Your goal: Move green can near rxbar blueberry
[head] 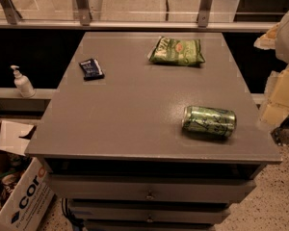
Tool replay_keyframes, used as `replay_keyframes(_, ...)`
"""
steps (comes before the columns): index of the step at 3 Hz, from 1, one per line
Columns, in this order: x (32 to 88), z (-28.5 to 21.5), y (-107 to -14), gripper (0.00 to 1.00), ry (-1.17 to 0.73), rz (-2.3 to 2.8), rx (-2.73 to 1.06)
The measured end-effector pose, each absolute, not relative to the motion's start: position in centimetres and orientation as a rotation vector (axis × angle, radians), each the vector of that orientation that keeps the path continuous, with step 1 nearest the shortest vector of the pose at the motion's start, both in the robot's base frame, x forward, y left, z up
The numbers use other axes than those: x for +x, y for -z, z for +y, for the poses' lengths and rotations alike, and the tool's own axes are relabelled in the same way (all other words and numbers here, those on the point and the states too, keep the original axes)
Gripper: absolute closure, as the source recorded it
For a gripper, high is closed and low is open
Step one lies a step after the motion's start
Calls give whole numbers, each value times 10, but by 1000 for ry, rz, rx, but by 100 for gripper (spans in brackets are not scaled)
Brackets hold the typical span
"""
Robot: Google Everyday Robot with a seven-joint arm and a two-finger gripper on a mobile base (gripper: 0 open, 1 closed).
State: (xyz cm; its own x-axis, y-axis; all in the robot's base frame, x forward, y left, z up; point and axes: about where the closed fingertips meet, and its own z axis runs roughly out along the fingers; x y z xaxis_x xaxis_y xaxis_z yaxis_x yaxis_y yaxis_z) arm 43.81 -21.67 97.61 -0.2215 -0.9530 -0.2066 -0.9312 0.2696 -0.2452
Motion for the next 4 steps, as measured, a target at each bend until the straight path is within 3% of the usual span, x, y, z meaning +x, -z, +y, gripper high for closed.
replay_keyframes(4,435,-185,-940,0,57,2193,-1737)
